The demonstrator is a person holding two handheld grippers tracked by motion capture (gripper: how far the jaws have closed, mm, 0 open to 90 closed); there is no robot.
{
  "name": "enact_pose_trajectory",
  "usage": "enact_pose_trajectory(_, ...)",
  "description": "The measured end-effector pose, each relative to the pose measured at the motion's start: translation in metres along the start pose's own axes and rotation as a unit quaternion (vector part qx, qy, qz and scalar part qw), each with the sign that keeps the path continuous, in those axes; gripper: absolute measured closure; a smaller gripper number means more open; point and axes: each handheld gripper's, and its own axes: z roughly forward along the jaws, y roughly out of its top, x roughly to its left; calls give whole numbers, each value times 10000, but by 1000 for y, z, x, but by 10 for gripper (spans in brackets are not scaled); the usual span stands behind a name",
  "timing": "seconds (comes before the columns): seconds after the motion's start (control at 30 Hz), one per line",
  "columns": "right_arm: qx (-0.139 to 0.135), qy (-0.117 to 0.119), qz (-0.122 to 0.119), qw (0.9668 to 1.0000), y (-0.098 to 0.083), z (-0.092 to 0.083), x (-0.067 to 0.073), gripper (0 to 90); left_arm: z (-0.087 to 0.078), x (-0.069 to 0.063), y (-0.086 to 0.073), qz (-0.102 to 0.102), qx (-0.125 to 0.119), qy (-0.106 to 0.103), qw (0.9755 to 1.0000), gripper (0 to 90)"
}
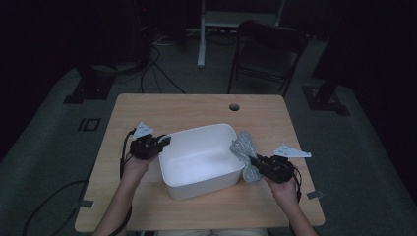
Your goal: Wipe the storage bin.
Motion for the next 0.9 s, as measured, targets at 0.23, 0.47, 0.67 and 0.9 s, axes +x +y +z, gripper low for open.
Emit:
enact_pose_trajectory(0.23,20,8,-27,10000,1,3,-1,767,0,0,0,-18,-5,14,10000,756)
enact_pose_trajectory(0.47,30,33,46,10000,0,6,-3,767,0,0,0,-16,-7,12,10000,757)
enact_pose_trajectory(0.67,45,41,39,10000,0,7,-4,768,0,0,0,-16,-13,-2,10000,757)
enact_pose_trajectory(0.9,46,27,65,10000,1,8,-4,768,0,0,0,-20,-20,-7,10000,757)
